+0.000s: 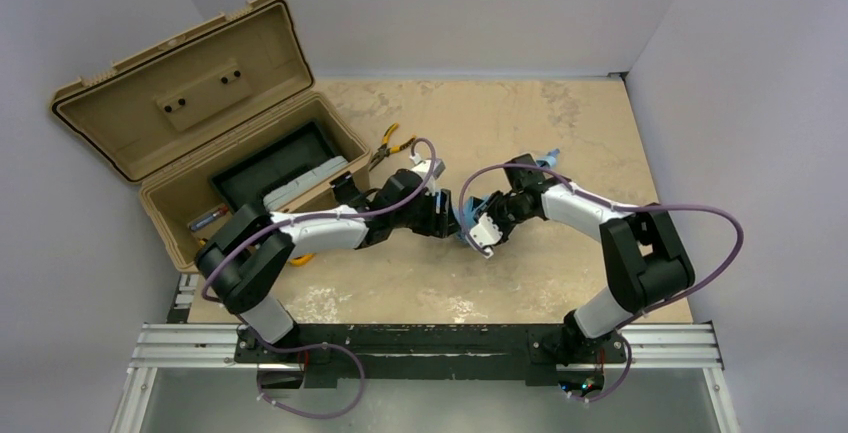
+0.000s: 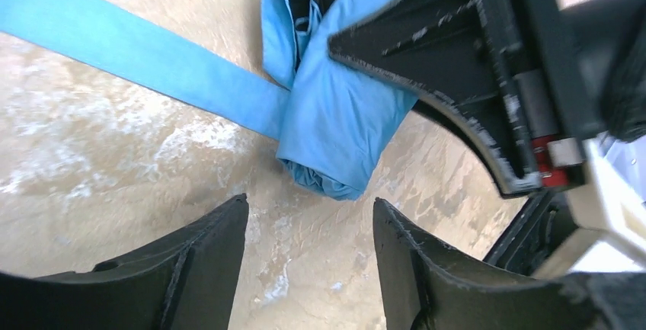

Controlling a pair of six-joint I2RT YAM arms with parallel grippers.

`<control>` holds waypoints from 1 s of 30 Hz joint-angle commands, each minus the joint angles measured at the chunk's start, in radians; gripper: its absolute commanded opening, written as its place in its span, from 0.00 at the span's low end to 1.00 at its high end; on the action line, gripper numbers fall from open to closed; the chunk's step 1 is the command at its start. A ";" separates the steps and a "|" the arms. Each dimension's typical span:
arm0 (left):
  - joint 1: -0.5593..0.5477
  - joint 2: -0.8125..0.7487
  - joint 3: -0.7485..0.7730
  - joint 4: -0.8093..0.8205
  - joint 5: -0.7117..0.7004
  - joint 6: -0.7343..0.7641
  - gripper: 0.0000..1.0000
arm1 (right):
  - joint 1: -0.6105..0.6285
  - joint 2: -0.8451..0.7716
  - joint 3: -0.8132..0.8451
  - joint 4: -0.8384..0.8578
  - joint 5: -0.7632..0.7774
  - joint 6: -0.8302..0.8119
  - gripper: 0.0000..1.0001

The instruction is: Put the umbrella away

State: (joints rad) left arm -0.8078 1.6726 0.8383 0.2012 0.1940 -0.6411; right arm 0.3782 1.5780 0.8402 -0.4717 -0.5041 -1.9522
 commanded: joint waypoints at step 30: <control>-0.018 0.394 0.467 -0.636 -0.277 -0.414 0.01 | 0.024 -0.075 -0.067 -0.231 0.016 -0.125 0.01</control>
State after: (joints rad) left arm -0.8181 1.9739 1.2861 -0.3408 -0.0967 -1.0382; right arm 0.3805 1.4982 0.7979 -0.6029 -0.4927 -2.0674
